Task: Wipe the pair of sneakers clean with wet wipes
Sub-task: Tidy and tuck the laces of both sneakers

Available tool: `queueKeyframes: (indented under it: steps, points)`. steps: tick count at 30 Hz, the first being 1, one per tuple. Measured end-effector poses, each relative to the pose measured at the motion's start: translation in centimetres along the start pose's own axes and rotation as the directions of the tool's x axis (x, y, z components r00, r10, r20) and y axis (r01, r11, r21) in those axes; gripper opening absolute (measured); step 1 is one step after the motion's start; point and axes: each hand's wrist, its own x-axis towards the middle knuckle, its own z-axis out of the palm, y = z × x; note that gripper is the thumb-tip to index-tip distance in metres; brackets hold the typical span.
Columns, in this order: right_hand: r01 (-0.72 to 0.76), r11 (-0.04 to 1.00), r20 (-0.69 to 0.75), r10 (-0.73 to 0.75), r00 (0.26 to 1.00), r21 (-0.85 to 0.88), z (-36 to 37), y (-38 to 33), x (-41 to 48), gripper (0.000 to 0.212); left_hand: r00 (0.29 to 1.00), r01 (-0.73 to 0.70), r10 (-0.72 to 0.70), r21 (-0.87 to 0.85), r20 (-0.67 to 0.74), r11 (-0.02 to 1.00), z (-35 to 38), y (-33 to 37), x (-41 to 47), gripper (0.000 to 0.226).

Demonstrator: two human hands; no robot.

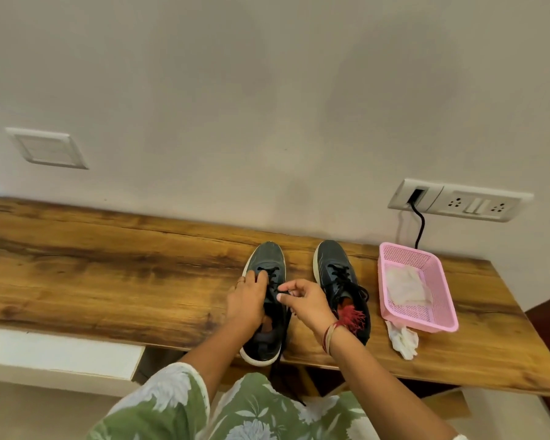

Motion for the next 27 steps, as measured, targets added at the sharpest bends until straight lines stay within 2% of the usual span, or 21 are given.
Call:
queueKeyframes:
  steps: [2,4,10,16,22,27]
  points:
    - [0.019,0.997,0.055,-0.023,0.998,0.074,-0.7,-0.8,-0.6,0.01,0.999,0.014,-0.015,-0.03,-0.037,0.999,0.2,0.2,0.3,0.049]
    - [0.055,0.995,0.052,-0.059,0.997,0.081,-1.5,-1.2,-0.9,0.011,0.998,0.009,-0.014,-0.075,-0.067,0.997,0.3,0.1,0.4,0.046]
    - [0.074,0.996,0.021,-0.075,0.997,0.049,-2.7,-1.3,-1.0,0.015,0.986,-0.13,0.116,-0.112,-0.124,0.985,0.5,-1.2,0.2,0.043]
    - [0.106,0.987,0.02,-0.109,0.994,0.119,-3.0,-2.4,-1.0,0.012,0.984,-0.112,0.062,-0.305,-0.169,0.946,0.6,-1.2,-0.2,0.039]
    - [0.13,0.983,-0.003,-0.131,0.991,0.133,-3.1,-2.7,-0.9,0.011,0.968,-0.128,0.047,-0.319,-0.248,0.939,0.8,-1.7,-0.6,0.029]
    - [0.127,0.982,-0.042,-0.123,0.992,0.141,-3.1,-2.4,-0.8,0.011,0.95,-0.203,0.149,-0.182,-0.273,0.962,0.9,-2.1,-0.4,0.025]
